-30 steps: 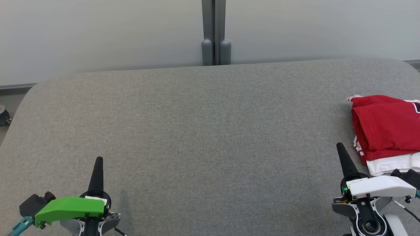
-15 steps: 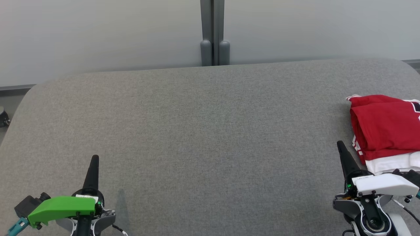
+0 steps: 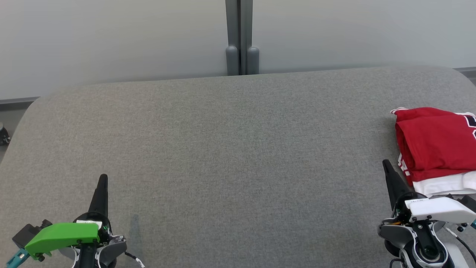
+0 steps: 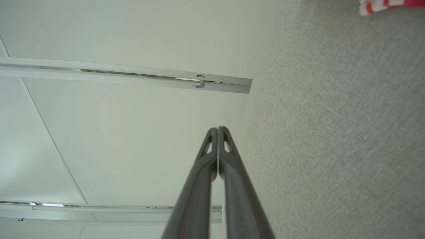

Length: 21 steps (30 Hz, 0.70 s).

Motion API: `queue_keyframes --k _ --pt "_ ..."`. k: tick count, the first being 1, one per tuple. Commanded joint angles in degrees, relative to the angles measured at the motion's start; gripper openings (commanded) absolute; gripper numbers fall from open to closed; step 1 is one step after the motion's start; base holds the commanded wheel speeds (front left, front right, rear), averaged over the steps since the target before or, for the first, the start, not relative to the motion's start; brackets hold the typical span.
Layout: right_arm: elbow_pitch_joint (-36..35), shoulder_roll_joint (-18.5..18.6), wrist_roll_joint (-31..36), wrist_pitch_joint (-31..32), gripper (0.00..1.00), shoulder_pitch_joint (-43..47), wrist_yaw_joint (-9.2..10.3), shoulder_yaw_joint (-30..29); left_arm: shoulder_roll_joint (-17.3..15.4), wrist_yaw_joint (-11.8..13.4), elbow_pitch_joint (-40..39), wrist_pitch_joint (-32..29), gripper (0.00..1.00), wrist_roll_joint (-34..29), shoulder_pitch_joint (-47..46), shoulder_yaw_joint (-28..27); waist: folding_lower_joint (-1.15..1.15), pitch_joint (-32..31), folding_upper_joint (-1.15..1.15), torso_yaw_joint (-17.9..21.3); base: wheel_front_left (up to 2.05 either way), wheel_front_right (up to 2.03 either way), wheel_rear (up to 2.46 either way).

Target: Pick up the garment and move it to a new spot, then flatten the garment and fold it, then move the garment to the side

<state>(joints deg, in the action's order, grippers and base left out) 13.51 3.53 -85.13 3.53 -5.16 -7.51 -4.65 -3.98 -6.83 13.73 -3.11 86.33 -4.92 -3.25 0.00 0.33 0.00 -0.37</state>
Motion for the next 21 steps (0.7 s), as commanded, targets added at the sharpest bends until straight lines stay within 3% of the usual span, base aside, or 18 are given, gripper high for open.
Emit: queue_keyframes --k 1,21 --pt "0.03 0.18 -1.39 0.49 0.0 -0.94 0.03 -0.25 -0.11 -0.32 0.0 -0.46 0.0 1.28 -1.22 -0.38 0.0 -0.01 0.0 0.03 0.0 0.0 0.0" --pt "0.55 0.03 -8.14 2.39 0.0 -1.17 0.02 -1.09 0.1 -0.87 0.31 -2.46 0.0 7.35 -1.61 -2.07 0.0 -0.15 0.0 0.37 0.0 0.0 0.0"
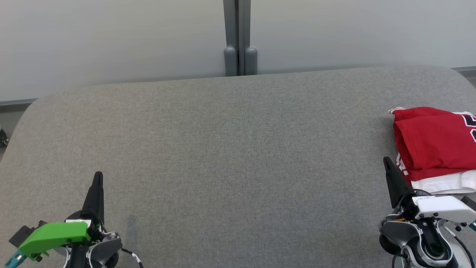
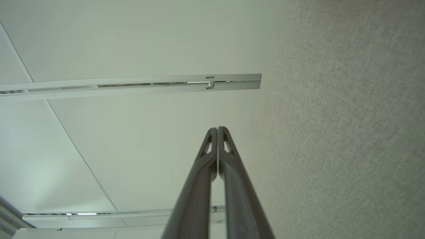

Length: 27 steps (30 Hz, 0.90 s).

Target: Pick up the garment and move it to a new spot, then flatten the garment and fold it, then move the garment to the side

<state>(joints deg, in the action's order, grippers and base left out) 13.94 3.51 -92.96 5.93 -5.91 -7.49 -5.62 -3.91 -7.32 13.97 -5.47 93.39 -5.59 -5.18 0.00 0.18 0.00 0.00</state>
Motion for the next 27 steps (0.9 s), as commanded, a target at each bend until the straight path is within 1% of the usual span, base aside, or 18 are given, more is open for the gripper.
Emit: queue_keyframes --k 1,27 --pt "0.12 0.04 -0.24 0.01 0.0 -0.38 0.0 -0.15 0.04 -0.37 0.08 -0.13 0.0 0.26 -0.91 -0.15 0.0 0.0 0.0 0.0 0.0 0.0 0.0" --pt "0.12 -0.15 0.16 0.33 0.0 -0.39 0.0 -0.39 0.28 -0.37 0.07 -0.43 0.0 -0.27 -0.92 -0.59 0.0 0.0 0.0 0.0 0.0 0.0 0.0"
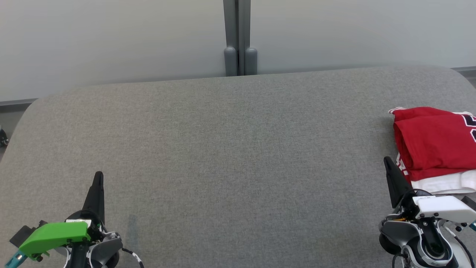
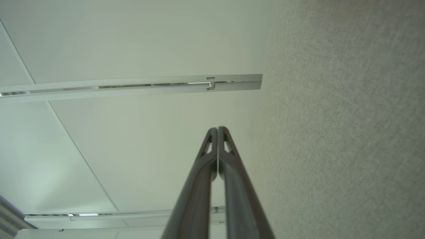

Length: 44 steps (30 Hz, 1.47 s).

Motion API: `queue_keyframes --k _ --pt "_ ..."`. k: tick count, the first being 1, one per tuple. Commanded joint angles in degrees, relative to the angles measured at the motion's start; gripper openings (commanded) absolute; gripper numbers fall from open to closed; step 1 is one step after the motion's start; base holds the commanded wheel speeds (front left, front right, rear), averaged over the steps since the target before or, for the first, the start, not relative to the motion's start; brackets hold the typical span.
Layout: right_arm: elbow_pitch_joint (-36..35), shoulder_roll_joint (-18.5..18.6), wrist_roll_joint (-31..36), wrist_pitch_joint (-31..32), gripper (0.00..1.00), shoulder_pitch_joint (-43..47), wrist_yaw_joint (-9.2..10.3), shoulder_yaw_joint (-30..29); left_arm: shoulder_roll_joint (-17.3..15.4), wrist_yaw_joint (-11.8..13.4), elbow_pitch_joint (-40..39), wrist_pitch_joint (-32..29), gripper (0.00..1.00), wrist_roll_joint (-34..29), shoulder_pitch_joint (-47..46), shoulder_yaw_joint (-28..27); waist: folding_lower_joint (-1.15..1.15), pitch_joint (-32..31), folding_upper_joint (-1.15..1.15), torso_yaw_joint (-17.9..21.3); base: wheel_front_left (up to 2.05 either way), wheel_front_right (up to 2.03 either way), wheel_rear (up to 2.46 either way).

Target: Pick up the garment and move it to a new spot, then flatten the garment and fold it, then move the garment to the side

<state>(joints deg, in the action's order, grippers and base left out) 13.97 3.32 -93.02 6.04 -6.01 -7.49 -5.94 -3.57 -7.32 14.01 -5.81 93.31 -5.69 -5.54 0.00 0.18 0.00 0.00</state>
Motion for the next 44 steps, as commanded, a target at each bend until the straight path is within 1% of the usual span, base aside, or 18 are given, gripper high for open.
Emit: queue_keyframes --k 1,44 --pt "0.09 0.02 0.23 0.23 0.0 -0.29 0.0 -0.08 -0.06 -0.37 0.04 -0.11 0.0 -0.22 -0.83 -0.24 0.0 0.0 0.0 0.0 0.0 0.0 0.0" --pt "0.1 -0.16 0.45 0.51 0.0 -0.34 0.0 -0.39 0.23 -0.38 0.04 -0.55 0.0 -0.63 -0.84 -0.71 0.0 0.0 0.0 0.0 0.0 0.0 0.0"
